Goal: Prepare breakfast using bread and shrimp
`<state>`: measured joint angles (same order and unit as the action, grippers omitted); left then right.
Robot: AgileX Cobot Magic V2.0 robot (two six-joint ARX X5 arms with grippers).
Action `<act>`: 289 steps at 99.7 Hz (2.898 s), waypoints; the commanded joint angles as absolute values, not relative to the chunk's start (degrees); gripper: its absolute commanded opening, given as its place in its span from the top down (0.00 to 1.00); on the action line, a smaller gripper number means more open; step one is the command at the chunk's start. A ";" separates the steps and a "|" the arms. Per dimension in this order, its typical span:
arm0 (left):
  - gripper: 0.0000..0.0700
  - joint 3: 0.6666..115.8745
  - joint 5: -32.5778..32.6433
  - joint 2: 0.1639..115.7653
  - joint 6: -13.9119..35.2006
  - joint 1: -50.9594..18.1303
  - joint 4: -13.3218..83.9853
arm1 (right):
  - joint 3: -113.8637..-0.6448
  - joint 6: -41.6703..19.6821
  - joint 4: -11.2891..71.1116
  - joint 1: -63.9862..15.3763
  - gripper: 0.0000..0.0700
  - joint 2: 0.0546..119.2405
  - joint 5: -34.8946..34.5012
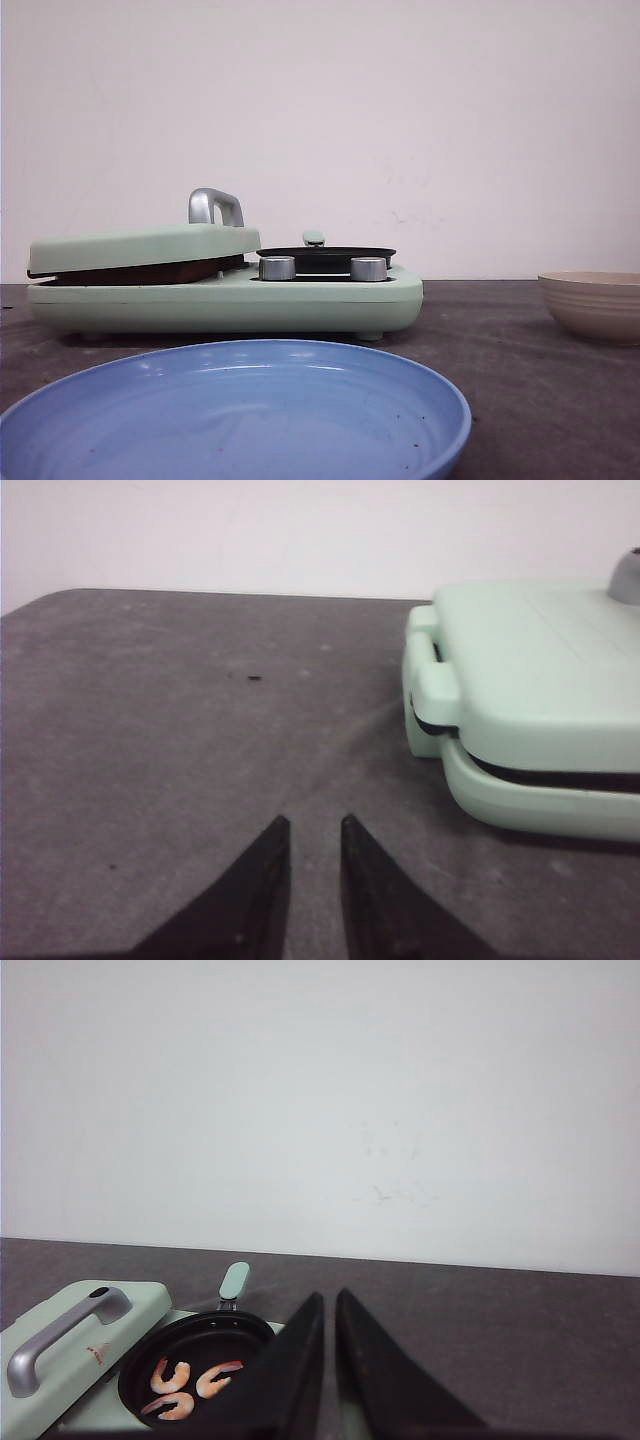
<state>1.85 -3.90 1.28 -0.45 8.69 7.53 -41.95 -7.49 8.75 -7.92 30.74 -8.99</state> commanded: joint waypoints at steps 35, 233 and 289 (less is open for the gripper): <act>0.98 0.78 -1.08 0.16 -0.82 10.26 10.70 | -42.61 -7.07 8.12 -8.12 0.98 30.85 -8.99; 0.98 0.80 -1.41 0.30 0.27 10.26 10.72 | -0.64 -4.95 9.80 1.74 0.98 0.21 -6.17; 0.98 0.80 -1.39 0.30 0.27 10.11 10.74 | -0.64 -4.93 8.99 2.55 0.98 0.21 -6.02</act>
